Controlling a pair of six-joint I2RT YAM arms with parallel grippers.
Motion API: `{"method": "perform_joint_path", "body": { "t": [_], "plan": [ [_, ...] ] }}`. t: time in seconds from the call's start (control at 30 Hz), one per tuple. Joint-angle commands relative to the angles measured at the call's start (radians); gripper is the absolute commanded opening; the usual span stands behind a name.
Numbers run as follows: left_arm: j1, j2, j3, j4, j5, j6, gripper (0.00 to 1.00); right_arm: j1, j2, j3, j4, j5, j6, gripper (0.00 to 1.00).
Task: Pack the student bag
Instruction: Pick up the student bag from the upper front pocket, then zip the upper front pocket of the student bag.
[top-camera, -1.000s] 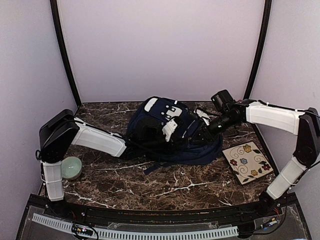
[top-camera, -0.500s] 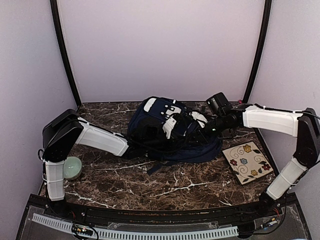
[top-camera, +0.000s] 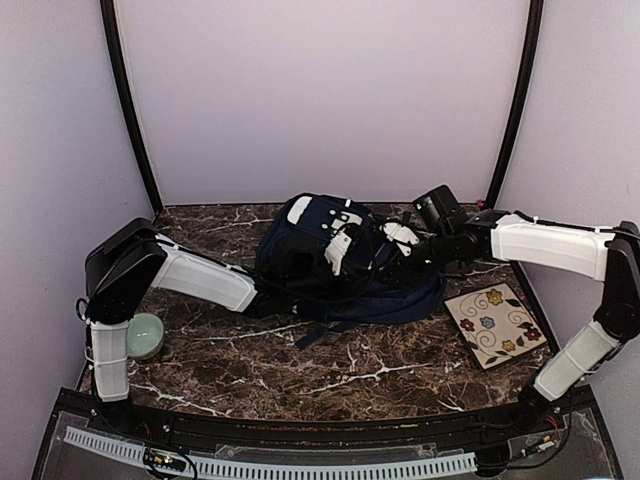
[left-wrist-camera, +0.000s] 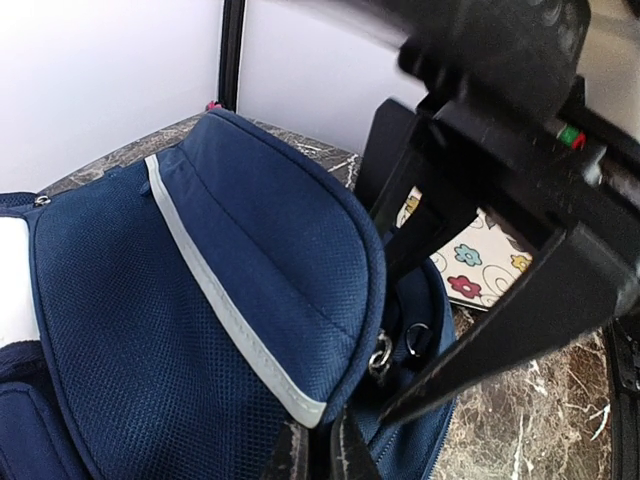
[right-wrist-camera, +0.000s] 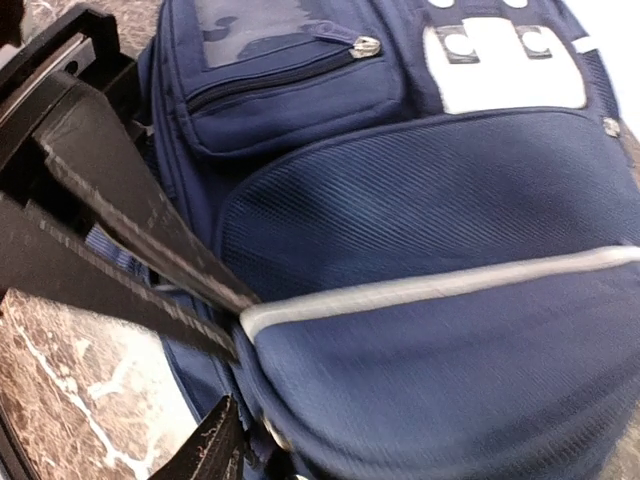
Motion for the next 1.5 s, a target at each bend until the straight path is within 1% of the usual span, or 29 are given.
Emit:
{"method": "perform_joint_path", "body": {
  "t": [0.0, 0.17, 0.23, 0.3, 0.4, 0.5, 0.6, 0.67, 0.77, 0.97, 1.03, 1.1, 1.17, 1.3, 1.47],
  "plan": [
    [-0.002, -0.047, 0.033, 0.121, 0.022, -0.042, 0.00, -0.055, -0.097, -0.003, -0.038, 0.091, -0.019, 0.45],
    [-0.002, -0.035, 0.057, 0.074, 0.007, -0.053, 0.00, -0.056, -0.128, -0.037, -0.047, 0.045, -0.041, 0.41],
    [-0.003, -0.033, 0.058, 0.081, 0.016, -0.064, 0.00, -0.056, -0.121, -0.035, -0.048, -0.003, -0.047, 0.39],
    [-0.002, -0.032, 0.061, 0.080, 0.013, -0.080, 0.00, -0.054, -0.119, -0.027, -0.053, -0.087, -0.056, 0.36],
    [-0.003, -0.031, 0.068, 0.078, 0.008, -0.110, 0.00, -0.039, -0.122, -0.020, -0.059, -0.150, -0.057, 0.32],
    [-0.003, -0.027, 0.077, 0.074, 0.008, -0.131, 0.00, -0.021, -0.117, -0.023, -0.069, -0.157, -0.069, 0.28],
    [-0.002, -0.026, 0.078, 0.071, 0.003, -0.137, 0.00, -0.017, -0.115, -0.033, -0.067, -0.161, -0.072, 0.27],
    [-0.001, -0.027, 0.078, 0.070, 0.001, -0.142, 0.00, -0.017, -0.109, -0.035, -0.062, -0.143, -0.071, 0.27],
    [-0.003, -0.026, 0.081, 0.071, 0.008, -0.155, 0.00, -0.016, -0.097, -0.037, -0.043, -0.095, -0.064, 0.30],
    [-0.002, -0.026, 0.090, 0.075, 0.022, -0.173, 0.00, -0.010, -0.048, -0.029, -0.025, -0.066, -0.060, 0.32],
    [-0.002, -0.026, 0.092, 0.075, 0.024, -0.175, 0.00, -0.004, -0.036, -0.032, -0.010, -0.042, -0.056, 0.35],
    [-0.002, -0.025, 0.092, 0.076, 0.027, -0.179, 0.00, 0.002, -0.027, -0.035, 0.005, -0.018, -0.055, 0.41],
    [-0.002, -0.024, 0.092, 0.079, 0.030, -0.183, 0.00, 0.007, -0.020, -0.036, 0.018, 0.006, -0.056, 0.42],
    [-0.003, -0.022, 0.092, 0.082, 0.037, -0.193, 0.00, 0.013, -0.015, -0.047, 0.054, 0.027, -0.060, 0.35],
    [-0.003, -0.022, 0.091, 0.075, 0.037, -0.187, 0.00, 0.015, -0.026, -0.050, 0.064, 0.085, -0.062, 0.22]
  ]
}}
